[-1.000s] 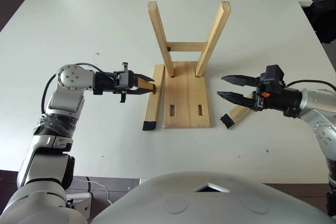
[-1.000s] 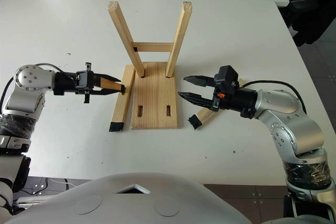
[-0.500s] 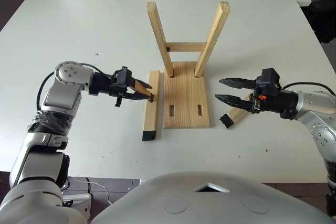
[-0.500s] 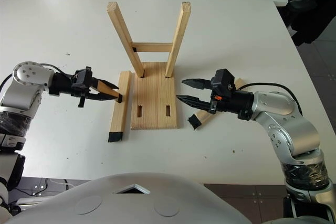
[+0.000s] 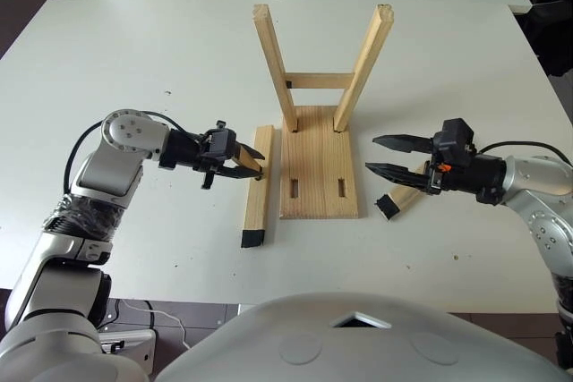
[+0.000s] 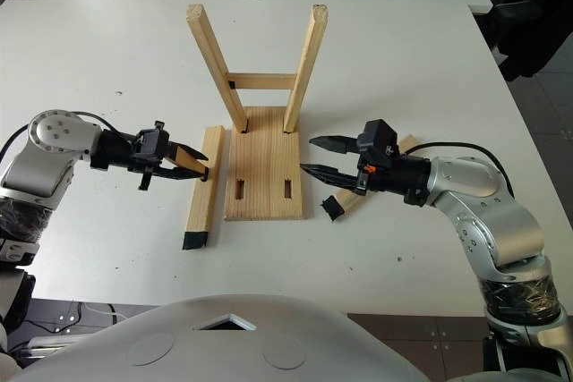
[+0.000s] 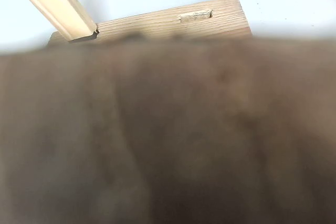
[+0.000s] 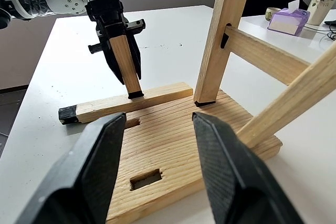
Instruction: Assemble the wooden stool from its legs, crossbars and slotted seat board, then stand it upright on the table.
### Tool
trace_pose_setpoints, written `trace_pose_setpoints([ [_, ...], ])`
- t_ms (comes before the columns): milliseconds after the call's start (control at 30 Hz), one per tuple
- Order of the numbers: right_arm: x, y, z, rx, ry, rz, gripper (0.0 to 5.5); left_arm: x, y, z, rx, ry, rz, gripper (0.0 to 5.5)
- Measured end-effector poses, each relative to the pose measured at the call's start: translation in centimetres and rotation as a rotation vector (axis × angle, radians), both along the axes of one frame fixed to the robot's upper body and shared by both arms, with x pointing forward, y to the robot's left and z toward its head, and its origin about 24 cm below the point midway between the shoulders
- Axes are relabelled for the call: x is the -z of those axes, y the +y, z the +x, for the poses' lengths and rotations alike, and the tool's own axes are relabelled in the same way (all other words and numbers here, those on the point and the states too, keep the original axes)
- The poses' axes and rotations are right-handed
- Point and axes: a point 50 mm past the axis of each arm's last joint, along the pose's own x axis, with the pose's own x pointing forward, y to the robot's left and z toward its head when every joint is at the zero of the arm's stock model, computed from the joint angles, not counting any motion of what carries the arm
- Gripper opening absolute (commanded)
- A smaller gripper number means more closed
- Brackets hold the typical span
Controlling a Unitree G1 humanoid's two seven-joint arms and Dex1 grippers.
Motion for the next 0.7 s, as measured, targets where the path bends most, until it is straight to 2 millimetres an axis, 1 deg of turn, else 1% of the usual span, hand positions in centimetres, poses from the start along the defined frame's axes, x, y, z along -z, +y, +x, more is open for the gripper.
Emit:
trace_pose_setpoints([
  [133,0.29,0.21,-0.1,-0.012,0.007,-0.017,2.33,0.1,-0.05,-0.1,-0.01,0.005,-0.004,1.31],
  [333,0.49,0.27,-0.17,-0.026,0.006,-0.042,2.33,0.31,-0.04,-0.17,-0.058,0.061,-0.032,1.31],
  [500,0.54,0.3,-0.14,-0.027,0.005,-0.048,2.33,0.25,-0.02,0.18,-0.076,0.102,-0.034,1.31],
  [700,0.53,0.23,-0.03,-0.033,0.003,-0.055,2.33,0.83,-0.12,-0.01,-0.121,0.109,-0.104,1.31],
])
